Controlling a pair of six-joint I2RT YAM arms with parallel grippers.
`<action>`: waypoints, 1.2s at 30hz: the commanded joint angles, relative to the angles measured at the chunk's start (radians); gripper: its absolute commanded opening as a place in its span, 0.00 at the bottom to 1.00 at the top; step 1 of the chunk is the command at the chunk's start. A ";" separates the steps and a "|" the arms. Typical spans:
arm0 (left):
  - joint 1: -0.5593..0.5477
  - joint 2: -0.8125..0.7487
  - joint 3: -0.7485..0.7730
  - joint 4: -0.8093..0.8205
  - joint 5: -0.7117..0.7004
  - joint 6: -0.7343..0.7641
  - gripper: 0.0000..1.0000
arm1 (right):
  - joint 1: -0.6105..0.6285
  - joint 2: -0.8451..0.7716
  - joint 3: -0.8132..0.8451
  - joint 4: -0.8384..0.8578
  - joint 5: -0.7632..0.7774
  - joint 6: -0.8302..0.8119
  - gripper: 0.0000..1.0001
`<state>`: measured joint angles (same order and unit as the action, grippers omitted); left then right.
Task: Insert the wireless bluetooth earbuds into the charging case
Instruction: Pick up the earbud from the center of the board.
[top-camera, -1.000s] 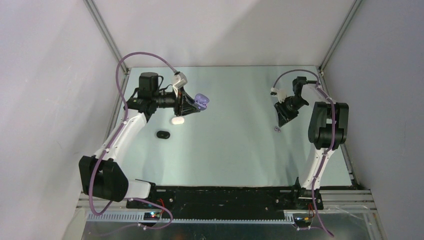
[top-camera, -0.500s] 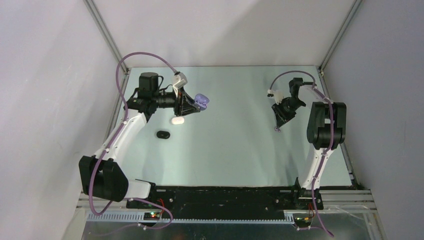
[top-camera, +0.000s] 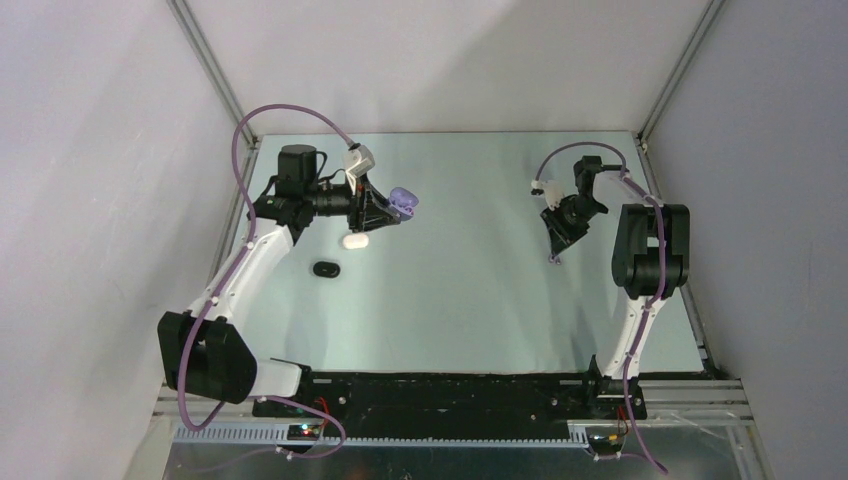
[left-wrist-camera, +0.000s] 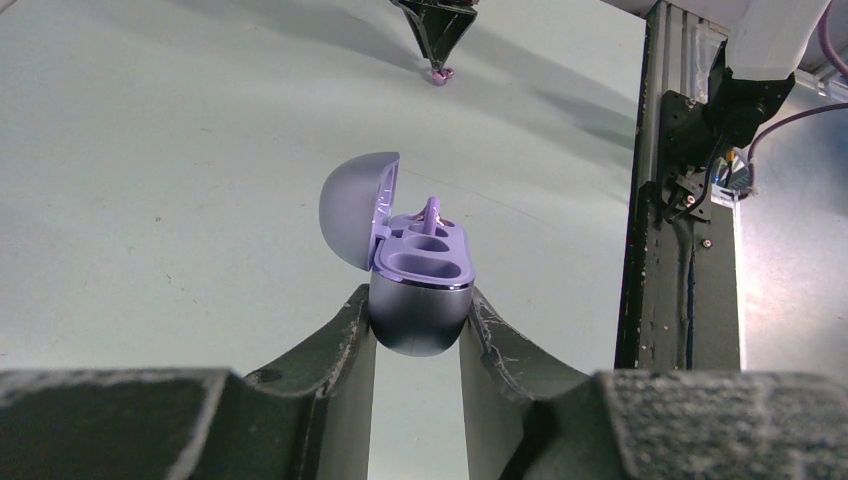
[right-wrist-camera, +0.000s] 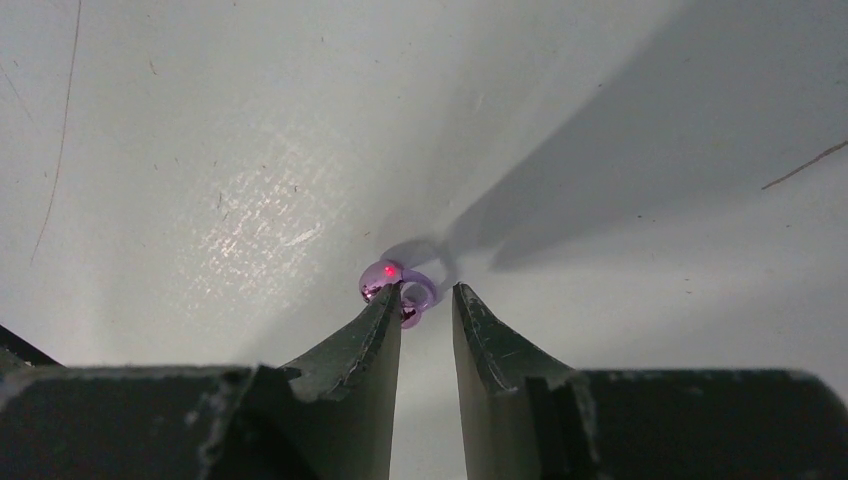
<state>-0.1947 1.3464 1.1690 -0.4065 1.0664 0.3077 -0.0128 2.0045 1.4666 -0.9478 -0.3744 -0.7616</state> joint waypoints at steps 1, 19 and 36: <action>0.004 -0.018 0.023 0.020 0.002 0.012 0.03 | -0.019 -0.014 0.006 0.004 -0.014 -0.012 0.30; 0.005 -0.022 0.013 0.033 -0.002 0.003 0.03 | 0.008 -0.005 -0.012 -0.005 -0.043 -0.050 0.32; 0.004 -0.020 0.008 0.048 0.001 -0.002 0.03 | 0.009 -0.042 -0.059 -0.021 -0.082 -0.068 0.35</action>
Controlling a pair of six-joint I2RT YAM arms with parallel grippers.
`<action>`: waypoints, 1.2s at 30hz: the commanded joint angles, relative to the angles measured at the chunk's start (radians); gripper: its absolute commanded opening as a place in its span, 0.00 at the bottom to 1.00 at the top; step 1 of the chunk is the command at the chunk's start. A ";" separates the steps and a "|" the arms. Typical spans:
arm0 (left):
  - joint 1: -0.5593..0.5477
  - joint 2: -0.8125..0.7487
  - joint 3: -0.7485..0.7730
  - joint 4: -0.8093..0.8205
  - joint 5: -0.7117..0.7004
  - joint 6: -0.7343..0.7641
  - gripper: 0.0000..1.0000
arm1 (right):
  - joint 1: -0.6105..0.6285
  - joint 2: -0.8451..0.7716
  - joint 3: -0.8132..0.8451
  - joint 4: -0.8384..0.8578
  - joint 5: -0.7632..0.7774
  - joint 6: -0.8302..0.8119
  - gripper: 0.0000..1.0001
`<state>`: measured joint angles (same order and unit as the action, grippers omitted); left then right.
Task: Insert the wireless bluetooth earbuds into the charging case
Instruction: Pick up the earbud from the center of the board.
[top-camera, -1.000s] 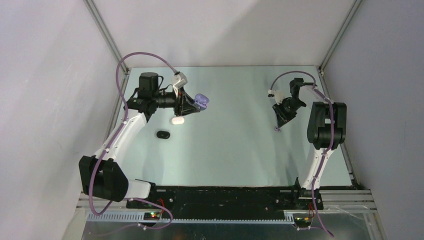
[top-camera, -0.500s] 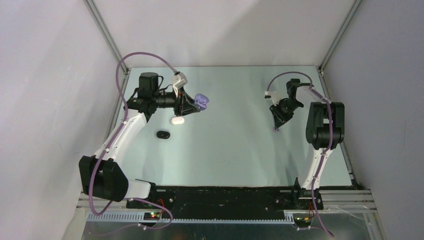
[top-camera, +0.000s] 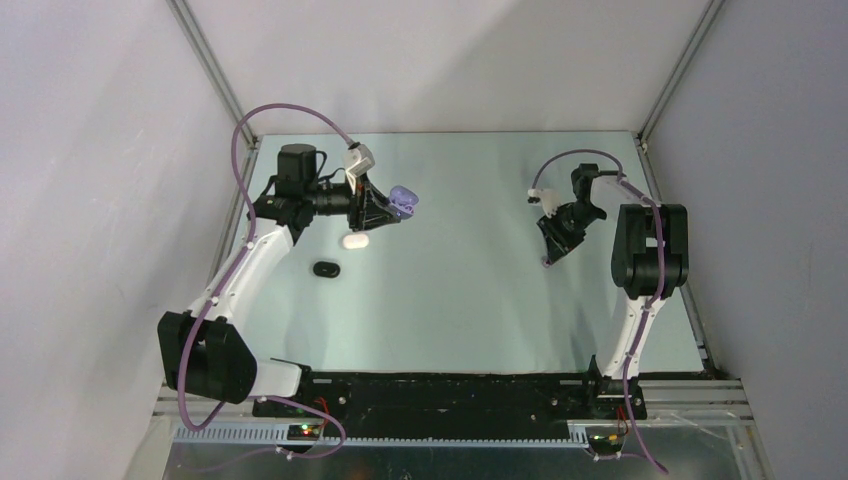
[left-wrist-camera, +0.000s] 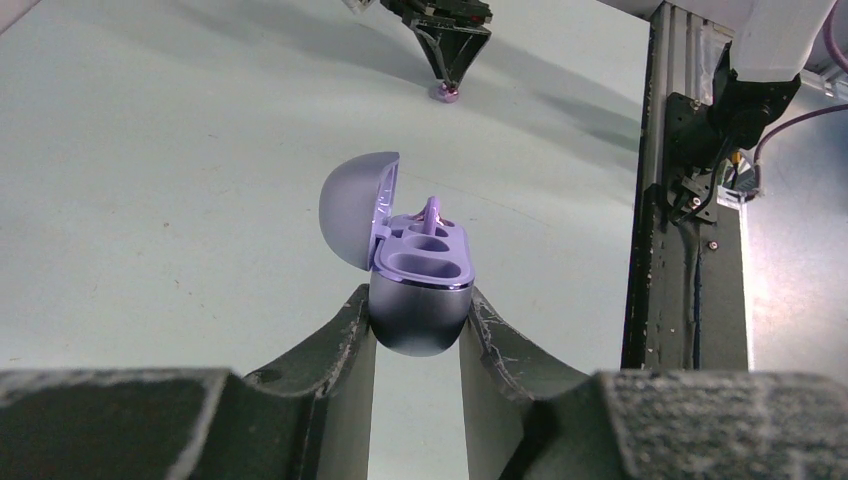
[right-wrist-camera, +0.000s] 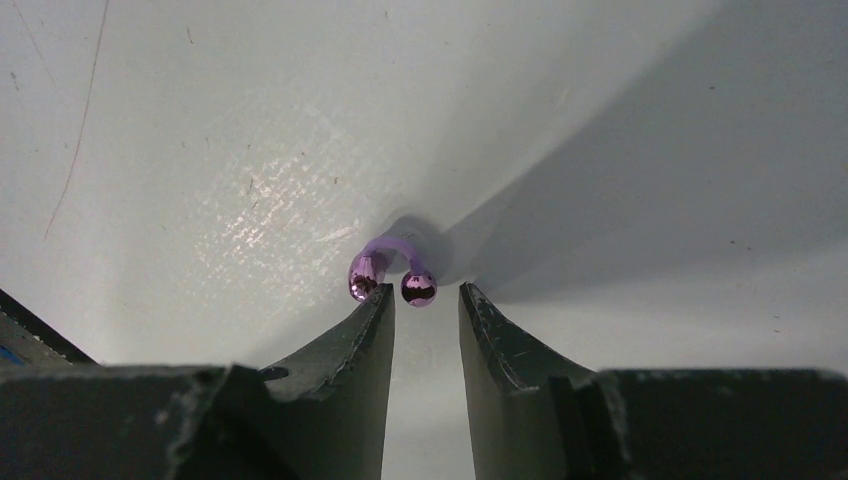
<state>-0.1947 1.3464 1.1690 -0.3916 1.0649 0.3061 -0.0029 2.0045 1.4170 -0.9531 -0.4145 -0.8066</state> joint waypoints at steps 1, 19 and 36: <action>0.004 -0.021 0.007 0.035 0.002 -0.002 0.03 | 0.000 -0.044 -0.010 -0.016 -0.050 -0.024 0.35; 0.005 -0.010 0.032 -0.013 -0.001 0.038 0.04 | 0.047 -0.104 0.088 -0.119 -0.036 -0.352 0.34; 0.005 -0.019 0.050 -0.093 -0.030 0.100 0.04 | 0.138 -0.025 0.036 0.007 0.071 -0.552 0.31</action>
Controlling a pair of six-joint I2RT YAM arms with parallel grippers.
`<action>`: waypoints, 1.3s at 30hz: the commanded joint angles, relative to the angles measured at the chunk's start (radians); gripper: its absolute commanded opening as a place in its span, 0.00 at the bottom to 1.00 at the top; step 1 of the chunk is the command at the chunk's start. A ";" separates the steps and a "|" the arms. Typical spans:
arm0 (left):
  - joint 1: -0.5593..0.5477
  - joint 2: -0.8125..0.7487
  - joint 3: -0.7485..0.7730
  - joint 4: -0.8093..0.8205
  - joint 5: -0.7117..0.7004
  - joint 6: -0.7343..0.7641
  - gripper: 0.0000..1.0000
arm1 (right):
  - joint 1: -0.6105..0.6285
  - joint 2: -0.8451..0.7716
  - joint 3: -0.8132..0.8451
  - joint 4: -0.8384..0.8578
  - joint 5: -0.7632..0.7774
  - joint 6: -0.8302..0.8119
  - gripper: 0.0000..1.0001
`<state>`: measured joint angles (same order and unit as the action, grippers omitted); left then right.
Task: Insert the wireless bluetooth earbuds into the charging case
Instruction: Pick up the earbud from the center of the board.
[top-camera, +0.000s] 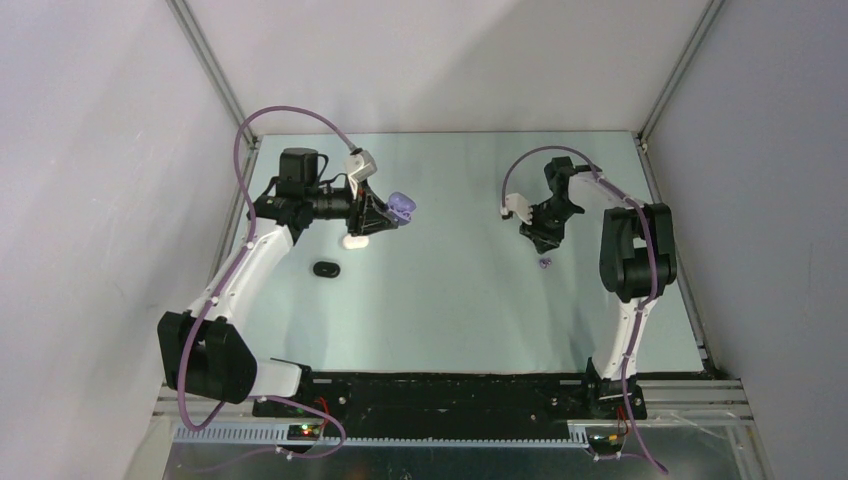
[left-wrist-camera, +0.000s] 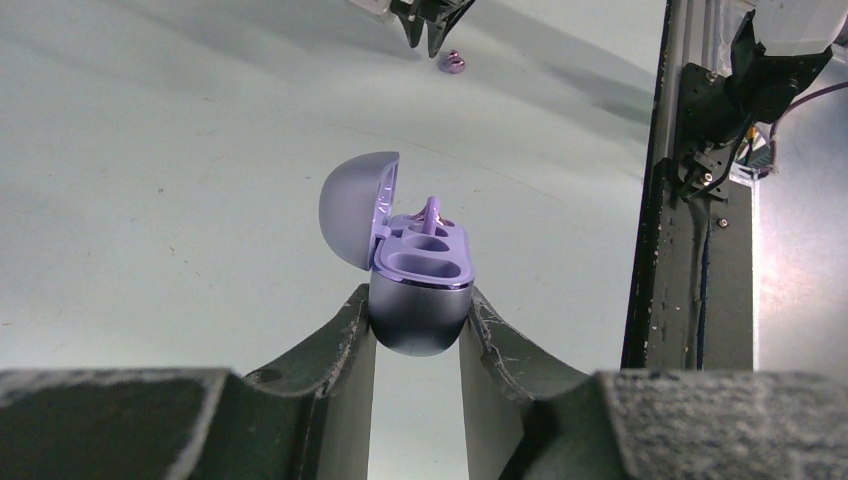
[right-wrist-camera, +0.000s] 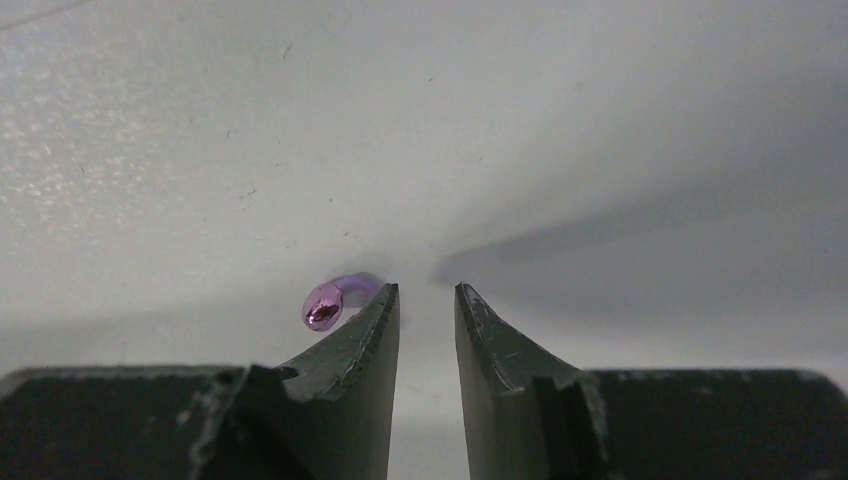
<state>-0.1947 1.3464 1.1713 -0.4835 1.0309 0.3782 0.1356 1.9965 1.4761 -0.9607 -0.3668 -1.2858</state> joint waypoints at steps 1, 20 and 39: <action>0.005 -0.018 0.048 0.001 0.005 0.027 0.04 | 0.001 -0.018 -0.027 0.015 0.029 -0.072 0.31; 0.006 0.006 0.041 0.052 0.031 -0.003 0.04 | 0.014 -0.109 -0.141 -0.003 0.091 0.025 0.31; 0.005 -0.002 0.028 0.067 0.032 -0.012 0.04 | -0.090 -0.154 -0.175 -0.062 -0.092 0.485 0.28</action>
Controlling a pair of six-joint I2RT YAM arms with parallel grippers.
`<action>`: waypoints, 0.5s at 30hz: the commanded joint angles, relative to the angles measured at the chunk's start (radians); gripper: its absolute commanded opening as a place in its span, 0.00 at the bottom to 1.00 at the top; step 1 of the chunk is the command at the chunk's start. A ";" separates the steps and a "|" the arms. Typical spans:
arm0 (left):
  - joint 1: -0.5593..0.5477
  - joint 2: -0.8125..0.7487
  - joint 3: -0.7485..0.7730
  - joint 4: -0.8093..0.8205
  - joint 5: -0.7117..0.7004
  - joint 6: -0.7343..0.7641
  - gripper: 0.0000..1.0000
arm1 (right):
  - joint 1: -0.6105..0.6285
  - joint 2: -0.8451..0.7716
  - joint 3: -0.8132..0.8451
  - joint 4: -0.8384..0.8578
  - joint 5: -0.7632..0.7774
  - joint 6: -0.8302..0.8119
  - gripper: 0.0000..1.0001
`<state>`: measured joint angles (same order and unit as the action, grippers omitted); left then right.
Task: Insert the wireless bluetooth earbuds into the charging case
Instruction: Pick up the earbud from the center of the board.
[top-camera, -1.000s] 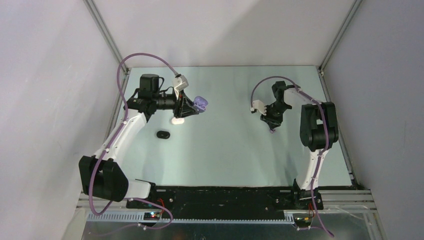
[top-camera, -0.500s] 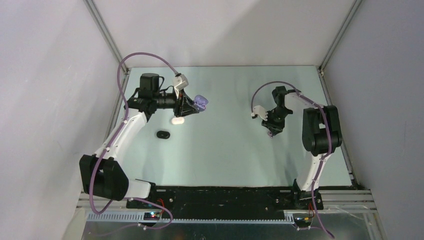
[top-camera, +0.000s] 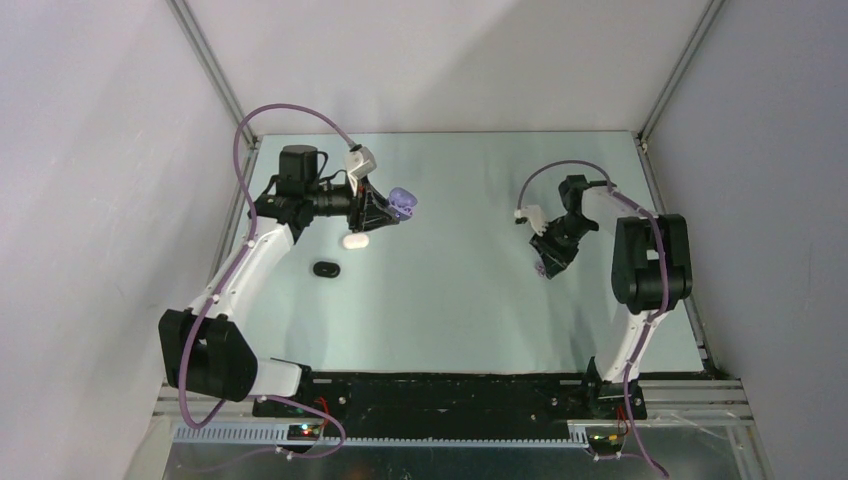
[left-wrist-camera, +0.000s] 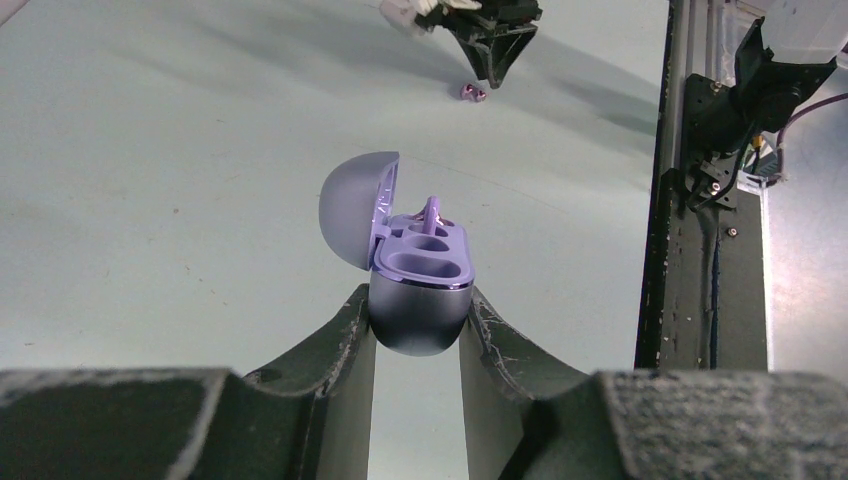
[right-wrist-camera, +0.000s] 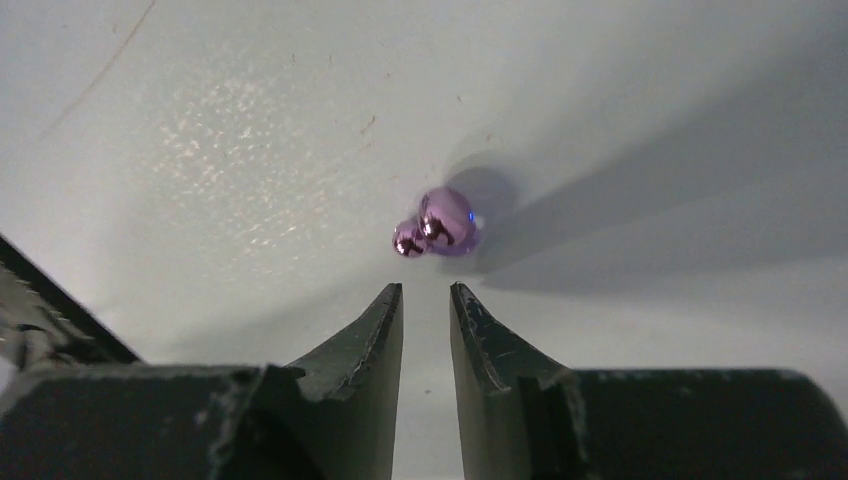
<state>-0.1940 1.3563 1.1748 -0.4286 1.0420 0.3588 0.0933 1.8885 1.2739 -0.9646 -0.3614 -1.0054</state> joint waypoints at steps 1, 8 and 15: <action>0.004 -0.012 0.022 0.017 0.020 0.004 0.04 | -0.065 -0.043 0.027 -0.062 -0.109 0.233 0.28; 0.004 -0.009 0.027 0.019 0.011 -0.016 0.04 | -0.086 -0.025 0.026 -0.013 -0.156 0.338 0.22; 0.004 -0.014 0.047 -0.019 -0.004 0.008 0.04 | -0.073 0.028 0.055 0.028 -0.144 0.384 0.22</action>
<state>-0.1940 1.3563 1.1748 -0.4358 1.0386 0.3580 0.0105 1.8931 1.2881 -0.9703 -0.4889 -0.6693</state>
